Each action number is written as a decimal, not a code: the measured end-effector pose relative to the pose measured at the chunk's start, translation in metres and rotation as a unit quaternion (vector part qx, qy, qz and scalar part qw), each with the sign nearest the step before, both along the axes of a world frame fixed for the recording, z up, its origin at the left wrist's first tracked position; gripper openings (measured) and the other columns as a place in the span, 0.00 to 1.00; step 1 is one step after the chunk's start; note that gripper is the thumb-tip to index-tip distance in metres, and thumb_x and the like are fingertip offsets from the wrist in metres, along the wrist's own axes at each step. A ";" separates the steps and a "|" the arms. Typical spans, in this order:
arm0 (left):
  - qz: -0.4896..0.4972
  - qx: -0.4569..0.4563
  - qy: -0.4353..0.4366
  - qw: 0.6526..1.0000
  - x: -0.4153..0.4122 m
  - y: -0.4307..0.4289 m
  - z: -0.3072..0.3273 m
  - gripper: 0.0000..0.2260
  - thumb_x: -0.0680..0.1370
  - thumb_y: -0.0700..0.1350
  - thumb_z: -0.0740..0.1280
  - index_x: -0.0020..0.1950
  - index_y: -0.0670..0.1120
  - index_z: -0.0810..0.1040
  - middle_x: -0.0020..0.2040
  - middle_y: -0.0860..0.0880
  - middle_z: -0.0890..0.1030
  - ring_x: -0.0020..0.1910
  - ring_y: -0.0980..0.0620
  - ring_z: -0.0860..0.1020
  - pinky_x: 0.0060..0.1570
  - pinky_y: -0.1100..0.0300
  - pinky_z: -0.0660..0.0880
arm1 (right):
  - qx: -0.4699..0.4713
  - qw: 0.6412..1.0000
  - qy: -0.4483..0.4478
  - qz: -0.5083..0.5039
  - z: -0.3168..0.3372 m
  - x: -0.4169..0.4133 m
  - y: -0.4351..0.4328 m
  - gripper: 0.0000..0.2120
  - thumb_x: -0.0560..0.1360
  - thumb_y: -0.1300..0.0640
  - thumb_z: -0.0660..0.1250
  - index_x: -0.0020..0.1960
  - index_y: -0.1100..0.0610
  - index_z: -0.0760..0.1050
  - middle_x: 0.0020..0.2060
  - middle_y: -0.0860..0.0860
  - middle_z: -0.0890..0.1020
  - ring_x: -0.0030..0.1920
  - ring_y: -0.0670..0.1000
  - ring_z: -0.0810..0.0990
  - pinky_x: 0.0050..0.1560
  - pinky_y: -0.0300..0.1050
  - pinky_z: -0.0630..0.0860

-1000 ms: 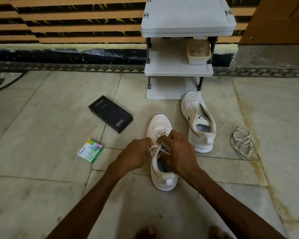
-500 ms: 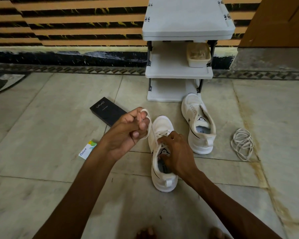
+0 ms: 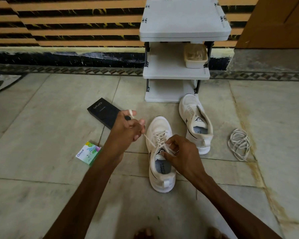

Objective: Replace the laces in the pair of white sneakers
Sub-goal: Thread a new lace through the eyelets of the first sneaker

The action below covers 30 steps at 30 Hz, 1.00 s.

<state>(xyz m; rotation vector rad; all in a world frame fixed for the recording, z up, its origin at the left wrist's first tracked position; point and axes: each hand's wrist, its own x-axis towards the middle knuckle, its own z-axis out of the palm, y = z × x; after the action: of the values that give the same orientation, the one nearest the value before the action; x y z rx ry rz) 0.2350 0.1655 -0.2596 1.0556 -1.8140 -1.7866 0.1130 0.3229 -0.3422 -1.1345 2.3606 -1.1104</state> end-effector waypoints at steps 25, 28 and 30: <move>-0.115 -0.400 -0.296 0.860 -0.027 0.076 -0.053 0.33 0.77 0.51 0.69 0.76 0.53 0.55 0.57 0.48 0.81 0.53 0.49 0.80 0.54 0.55 0.76 | 0.083 0.995 -0.002 0.048 0.008 -0.016 0.014 0.05 0.73 0.56 0.73 0.46 0.57 0.83 0.37 0.50 0.84 0.35 0.45 0.79 0.41 0.46 0.79; -0.127 -0.409 -0.305 0.851 -0.030 0.076 -0.054 0.33 0.76 0.51 0.70 0.75 0.53 0.56 0.54 0.49 0.82 0.51 0.49 0.80 0.54 0.56 0.75 | 0.080 0.995 -0.005 0.053 0.008 -0.017 0.015 0.06 0.73 0.57 0.72 0.47 0.58 0.83 0.38 0.52 0.84 0.37 0.47 0.80 0.42 0.47 0.79; -0.126 -0.414 -0.304 0.849 -0.033 0.077 -0.054 0.33 0.76 0.51 0.71 0.75 0.52 0.56 0.53 0.48 0.82 0.50 0.49 0.81 0.53 0.56 0.75 | 0.085 0.995 -0.009 0.055 0.009 -0.017 0.015 0.06 0.73 0.57 0.72 0.48 0.58 0.83 0.39 0.52 0.85 0.38 0.48 0.81 0.44 0.47 0.79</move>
<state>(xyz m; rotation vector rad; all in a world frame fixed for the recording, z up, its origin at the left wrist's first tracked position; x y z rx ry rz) 0.2021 0.2428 -0.3135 1.0775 -2.8087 -0.5588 0.0964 0.3382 -0.3335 -1.1733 2.2974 -0.8620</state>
